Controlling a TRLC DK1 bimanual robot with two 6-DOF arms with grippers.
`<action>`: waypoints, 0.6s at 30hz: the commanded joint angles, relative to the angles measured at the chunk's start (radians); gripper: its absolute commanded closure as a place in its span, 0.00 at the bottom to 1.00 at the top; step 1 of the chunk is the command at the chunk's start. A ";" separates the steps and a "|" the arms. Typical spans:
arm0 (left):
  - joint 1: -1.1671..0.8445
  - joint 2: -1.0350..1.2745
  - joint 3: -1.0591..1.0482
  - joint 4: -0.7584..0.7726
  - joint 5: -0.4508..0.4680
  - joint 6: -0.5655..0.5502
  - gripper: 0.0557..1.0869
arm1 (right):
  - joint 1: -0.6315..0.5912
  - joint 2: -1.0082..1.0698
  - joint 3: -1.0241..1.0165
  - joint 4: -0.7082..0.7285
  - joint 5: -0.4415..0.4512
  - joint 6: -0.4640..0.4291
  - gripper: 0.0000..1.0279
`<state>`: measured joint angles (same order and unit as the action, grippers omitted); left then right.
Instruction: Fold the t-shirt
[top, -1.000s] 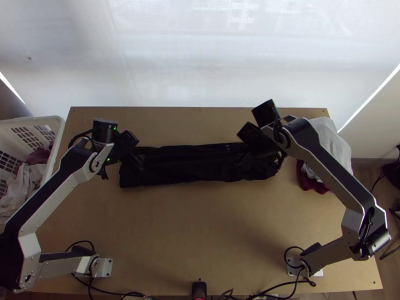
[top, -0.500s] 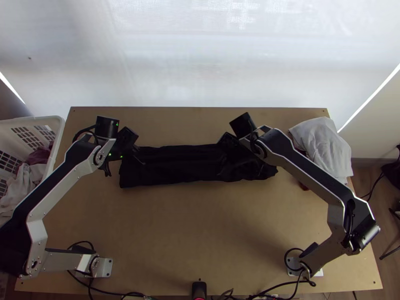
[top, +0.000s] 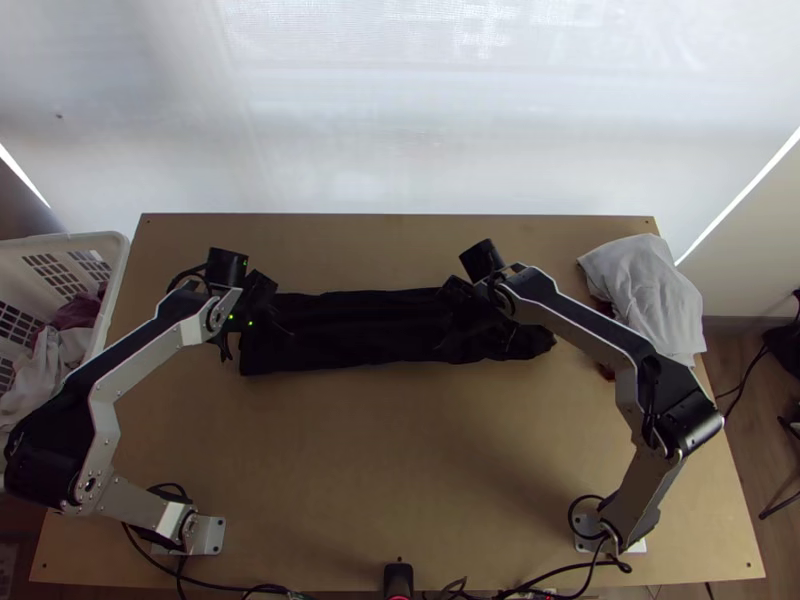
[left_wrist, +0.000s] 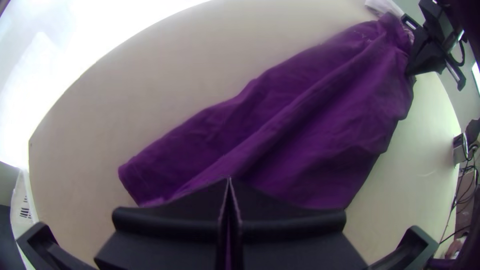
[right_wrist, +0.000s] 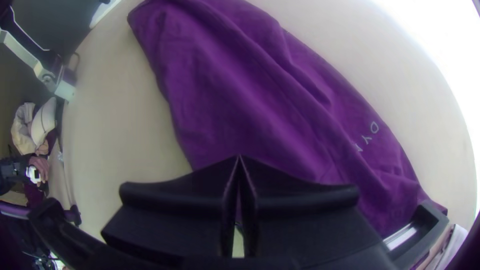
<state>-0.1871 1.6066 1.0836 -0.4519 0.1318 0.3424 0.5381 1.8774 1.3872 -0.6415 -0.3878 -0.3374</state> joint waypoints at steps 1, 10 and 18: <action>0.008 0.061 -0.045 0.062 0.002 -0.022 0.96 | -0.116 0.065 -0.039 0.036 -0.040 -0.058 0.97; 0.023 0.067 -0.074 0.082 -0.004 -0.019 0.96 | -0.290 0.065 -0.085 -0.032 -0.071 -0.170 0.97; 0.031 0.061 -0.073 0.082 -0.011 -0.008 0.96 | -0.469 0.037 -0.068 -0.136 -0.074 -0.305 0.97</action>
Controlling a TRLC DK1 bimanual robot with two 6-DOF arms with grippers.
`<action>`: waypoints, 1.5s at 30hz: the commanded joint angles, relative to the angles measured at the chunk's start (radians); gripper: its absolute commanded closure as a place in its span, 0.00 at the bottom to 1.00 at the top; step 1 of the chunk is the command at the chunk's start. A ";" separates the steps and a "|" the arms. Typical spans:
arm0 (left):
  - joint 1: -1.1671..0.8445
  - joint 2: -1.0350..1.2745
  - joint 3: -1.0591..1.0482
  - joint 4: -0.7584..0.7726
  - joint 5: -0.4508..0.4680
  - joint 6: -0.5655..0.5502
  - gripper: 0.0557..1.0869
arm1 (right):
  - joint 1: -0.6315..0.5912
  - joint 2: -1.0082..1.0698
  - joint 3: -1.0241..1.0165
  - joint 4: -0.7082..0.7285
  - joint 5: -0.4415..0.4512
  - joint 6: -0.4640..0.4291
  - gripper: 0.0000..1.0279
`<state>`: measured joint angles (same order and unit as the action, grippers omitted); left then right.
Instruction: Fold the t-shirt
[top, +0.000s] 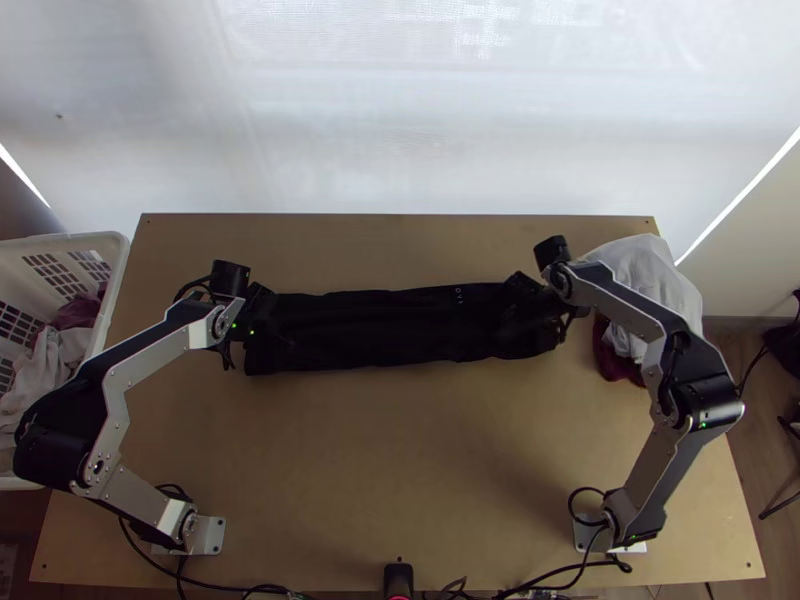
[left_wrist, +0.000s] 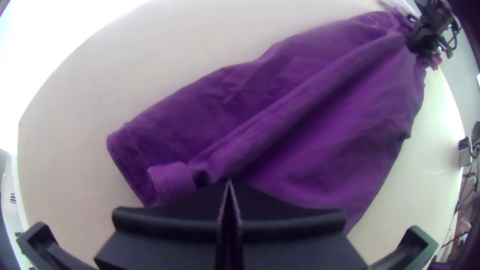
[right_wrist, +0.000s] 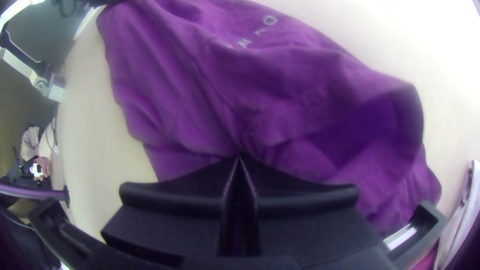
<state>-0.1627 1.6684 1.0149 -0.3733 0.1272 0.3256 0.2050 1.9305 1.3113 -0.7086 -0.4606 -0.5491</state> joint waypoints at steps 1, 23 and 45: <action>0.006 -0.001 -0.004 0.004 -0.008 0.009 0.96 | -0.151 -0.019 0.013 -0.080 -0.001 -0.101 0.97; 0.049 -0.148 -0.036 -0.004 -0.020 0.098 0.10 | 0.082 -0.369 0.003 -0.175 0.117 0.092 0.22; 0.092 -0.308 -0.105 -0.072 -0.034 0.199 0.06 | 0.421 -0.424 -0.121 0.052 0.427 0.215 0.19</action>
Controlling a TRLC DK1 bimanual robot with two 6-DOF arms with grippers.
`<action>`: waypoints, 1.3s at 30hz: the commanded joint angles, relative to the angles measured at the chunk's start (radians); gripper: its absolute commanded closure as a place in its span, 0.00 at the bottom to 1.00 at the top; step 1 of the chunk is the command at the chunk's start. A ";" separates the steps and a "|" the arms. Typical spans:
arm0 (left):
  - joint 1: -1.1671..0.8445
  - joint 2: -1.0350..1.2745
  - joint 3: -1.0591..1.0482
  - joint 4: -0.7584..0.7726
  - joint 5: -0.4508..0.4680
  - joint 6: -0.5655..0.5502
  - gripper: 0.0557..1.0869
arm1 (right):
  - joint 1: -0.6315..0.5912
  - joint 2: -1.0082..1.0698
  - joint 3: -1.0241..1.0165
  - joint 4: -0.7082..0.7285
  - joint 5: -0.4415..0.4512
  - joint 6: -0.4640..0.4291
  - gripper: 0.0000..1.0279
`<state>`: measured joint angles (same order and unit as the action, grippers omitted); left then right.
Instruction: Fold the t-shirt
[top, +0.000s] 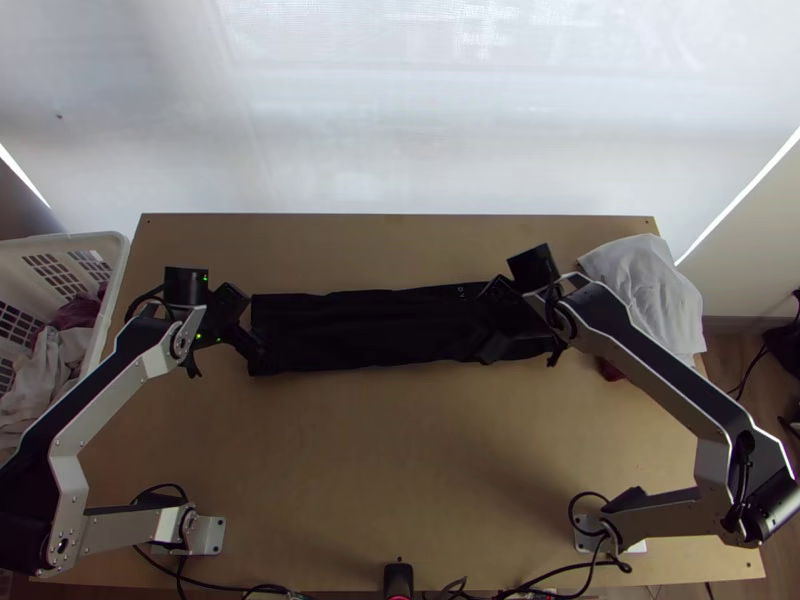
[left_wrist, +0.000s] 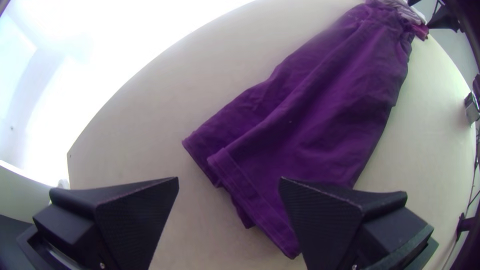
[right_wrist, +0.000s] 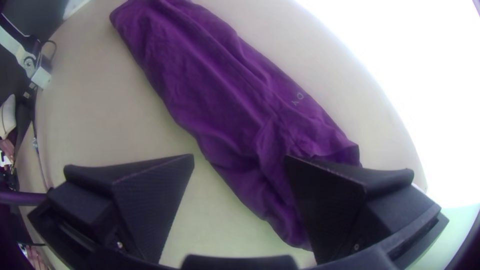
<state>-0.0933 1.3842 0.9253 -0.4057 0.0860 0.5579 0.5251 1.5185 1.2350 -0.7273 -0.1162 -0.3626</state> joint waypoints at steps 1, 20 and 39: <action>0.024 -0.025 -0.022 -0.039 0.009 -0.029 0.06 | 0.124 -0.009 -0.051 0.072 0.093 0.028 0.19; -0.071 -0.166 -0.183 0.110 -0.043 0.137 0.06 | 0.196 0.065 -0.152 0.215 0.243 0.024 0.19; -0.198 -0.407 -0.404 0.102 -0.131 0.263 0.06 | 0.135 0.117 -0.115 0.244 0.253 0.025 0.19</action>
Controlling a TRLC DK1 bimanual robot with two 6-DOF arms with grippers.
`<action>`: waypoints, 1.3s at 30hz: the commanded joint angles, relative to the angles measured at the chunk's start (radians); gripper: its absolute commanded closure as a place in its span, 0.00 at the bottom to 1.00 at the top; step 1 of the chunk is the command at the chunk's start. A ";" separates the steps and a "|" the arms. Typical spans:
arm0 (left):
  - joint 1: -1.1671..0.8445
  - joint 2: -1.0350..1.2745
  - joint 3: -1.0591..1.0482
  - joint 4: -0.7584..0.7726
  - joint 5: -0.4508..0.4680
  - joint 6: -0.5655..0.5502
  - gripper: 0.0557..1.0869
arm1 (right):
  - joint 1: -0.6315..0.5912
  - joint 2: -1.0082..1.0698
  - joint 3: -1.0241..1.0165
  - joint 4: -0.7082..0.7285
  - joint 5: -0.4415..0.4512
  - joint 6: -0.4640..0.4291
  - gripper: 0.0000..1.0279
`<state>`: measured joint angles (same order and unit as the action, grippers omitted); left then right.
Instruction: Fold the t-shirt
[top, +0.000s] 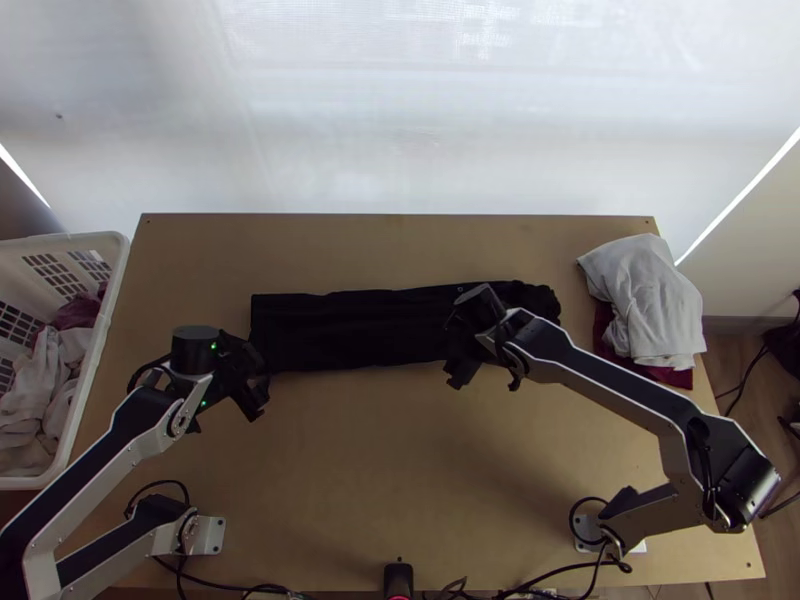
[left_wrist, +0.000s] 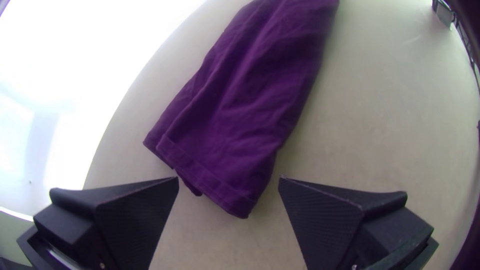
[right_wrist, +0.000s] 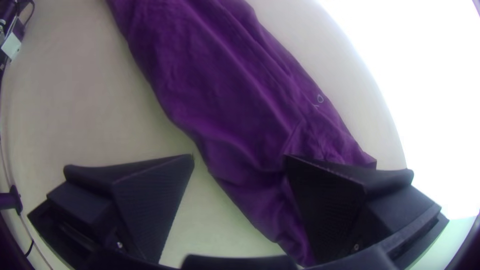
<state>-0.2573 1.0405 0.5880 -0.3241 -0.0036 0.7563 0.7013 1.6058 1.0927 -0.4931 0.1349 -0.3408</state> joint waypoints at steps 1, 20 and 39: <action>-0.040 -0.063 -0.066 0.022 -0.041 0.064 0.06 | -0.057 0.043 0.041 0.010 0.000 0.011 0.19; -0.119 0.047 -0.217 0.379 -0.121 0.227 0.07 | -0.174 0.194 0.173 0.010 -0.012 0.052 0.19; -0.039 0.224 -0.185 0.554 -0.122 0.281 0.07 | -0.210 0.240 0.211 0.010 -0.034 0.052 0.19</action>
<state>-0.3222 1.2228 0.3878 0.1978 -0.1246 1.0229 0.4992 1.8301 1.3010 -0.4831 0.1047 -0.2886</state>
